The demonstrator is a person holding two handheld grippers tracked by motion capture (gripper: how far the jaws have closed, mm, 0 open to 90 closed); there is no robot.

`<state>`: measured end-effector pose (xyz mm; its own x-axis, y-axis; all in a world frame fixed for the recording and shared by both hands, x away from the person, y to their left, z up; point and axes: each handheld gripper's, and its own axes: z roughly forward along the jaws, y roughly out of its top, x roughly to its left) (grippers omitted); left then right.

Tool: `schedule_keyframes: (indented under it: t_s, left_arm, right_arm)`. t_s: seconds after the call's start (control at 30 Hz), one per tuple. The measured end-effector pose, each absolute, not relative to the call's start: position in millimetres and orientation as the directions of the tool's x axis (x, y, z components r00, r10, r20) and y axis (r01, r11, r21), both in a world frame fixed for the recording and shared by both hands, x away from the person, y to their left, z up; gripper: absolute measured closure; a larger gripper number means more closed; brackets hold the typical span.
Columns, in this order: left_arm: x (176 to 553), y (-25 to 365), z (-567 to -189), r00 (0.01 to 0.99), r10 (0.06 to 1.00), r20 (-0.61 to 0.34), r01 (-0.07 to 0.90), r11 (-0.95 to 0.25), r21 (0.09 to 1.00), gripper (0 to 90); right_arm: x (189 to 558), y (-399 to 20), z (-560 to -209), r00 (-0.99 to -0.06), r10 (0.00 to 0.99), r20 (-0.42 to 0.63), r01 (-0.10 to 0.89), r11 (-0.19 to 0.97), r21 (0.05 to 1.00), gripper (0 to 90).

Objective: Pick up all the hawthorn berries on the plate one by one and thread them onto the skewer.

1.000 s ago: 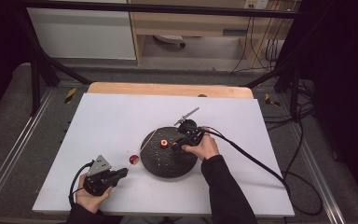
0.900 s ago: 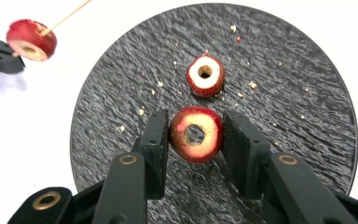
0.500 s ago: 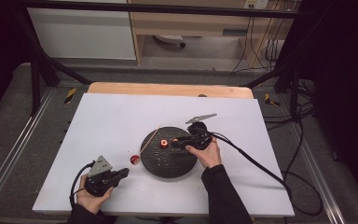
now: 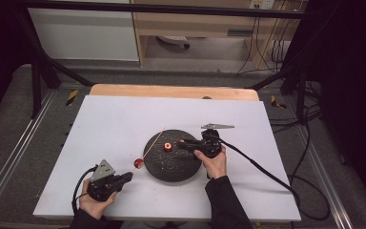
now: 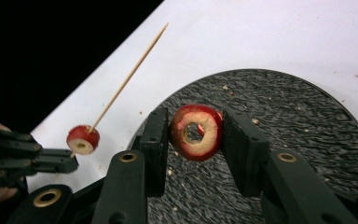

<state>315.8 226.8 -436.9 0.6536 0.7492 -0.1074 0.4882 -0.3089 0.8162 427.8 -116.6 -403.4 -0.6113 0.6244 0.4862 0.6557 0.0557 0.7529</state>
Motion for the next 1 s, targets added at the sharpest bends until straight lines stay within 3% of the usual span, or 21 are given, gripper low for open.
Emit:
schedule_keyframes:
  t_s: [1.0]
  left_arm:
    - [312, 221, -437, 0.652, 0.75, -0.116, 0.48, -0.29, 0.828, 88.3]
  right_arm:
    - [409, -106, -421, -0.537, 0.572, 0.621, 0.542, -0.33, 0.773, 63.1]
